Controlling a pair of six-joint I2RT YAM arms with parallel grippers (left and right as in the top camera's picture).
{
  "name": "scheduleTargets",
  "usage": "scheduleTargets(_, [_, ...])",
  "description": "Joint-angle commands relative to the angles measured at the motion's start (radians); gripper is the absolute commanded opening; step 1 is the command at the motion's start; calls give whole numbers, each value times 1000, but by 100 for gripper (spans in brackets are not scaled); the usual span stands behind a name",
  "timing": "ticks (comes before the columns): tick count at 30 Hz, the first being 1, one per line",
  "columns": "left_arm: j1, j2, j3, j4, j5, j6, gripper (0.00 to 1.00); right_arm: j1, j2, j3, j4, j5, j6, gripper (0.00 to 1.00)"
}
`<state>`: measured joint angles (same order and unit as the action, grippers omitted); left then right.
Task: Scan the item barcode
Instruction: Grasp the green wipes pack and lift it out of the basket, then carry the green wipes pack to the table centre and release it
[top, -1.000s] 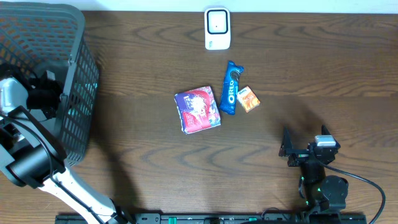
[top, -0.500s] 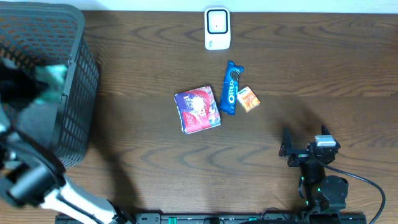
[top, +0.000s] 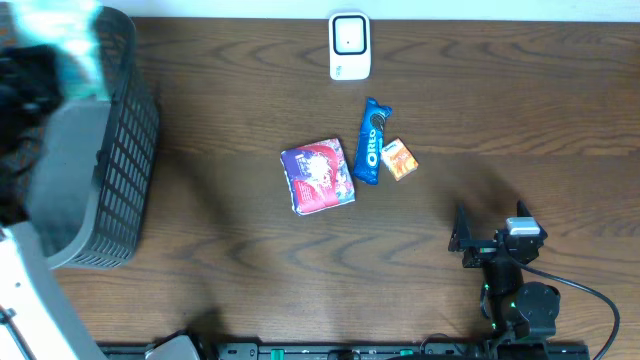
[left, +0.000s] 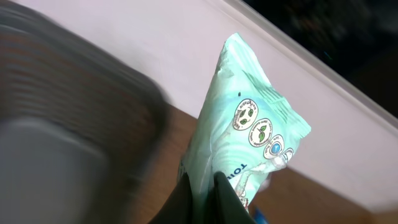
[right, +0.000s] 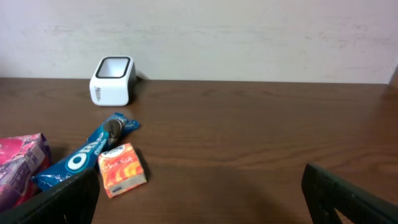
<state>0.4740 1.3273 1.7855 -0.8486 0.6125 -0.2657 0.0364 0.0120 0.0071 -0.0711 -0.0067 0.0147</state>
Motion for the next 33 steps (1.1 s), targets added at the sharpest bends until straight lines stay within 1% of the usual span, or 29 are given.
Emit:
scheduleTargets(1, [-163, 30, -7, -19, 4, -28, 7, -9, -5, -2, -4, -1, 11, 99])
scheduleTargets(4, [-322, 64, -30, -30, -84, -82, 7, -9, -5, -2, -4, -1, 11, 99])
scheduleTargets(7, [-477, 125, -56, -33, -238, -156, 7, -9, -5, -2, -4, -1, 11, 99])
scheduleTargets(10, [-605, 208, -71, -34, -388, -229, 7, -9, -5, -2, -4, -1, 11, 99])
scheduleTargets(11, [-637, 234, -72, -34, -413, -248, 8, -9, -5, -2, -4, -1, 11, 99])
scheduleTargets(14, [-748, 343, -72, -30, -443, -329, 7, -9, -5, -2, -4, -1, 11, 99])
scheduleTargets(20, [-898, 528, -72, -27, -442, -492, 7, -9, -5, -2, -4, 0, 11, 99])
scheduleTargets(24, [-968, 613, -72, -8, -442, -507, 7, -9, -5, -2, -4, -1, 11, 99])
scheduleTargets(26, [-988, 635, -72, -2, -442, -507, 15, -9, -5, -2, -4, -1, 11, 99])
scheduleTargets(27, [-993, 642, -72, -2, -442, -507, 33, -9, -5, -2, -4, -1, 11, 99])
scheduleTargets(28, [-996, 642, -72, -2, -442, -506, 48, -9, -5, -2, -4, -1, 11, 99])
scheduleTargets(29, [-996, 642, -72, -2, -442, -504, 57, -9, -5, -2, -4, -1, 11, 99])
scheduleTargets(31, [-994, 636, -72, -2, -442, -481, 65, -9, -5, -2, -4, -1, 11, 99])
scheduleTargets(33, [-979, 620, -72, -4, -440, -440, 68, -9, -5, -2, -4, -1, 11, 99])
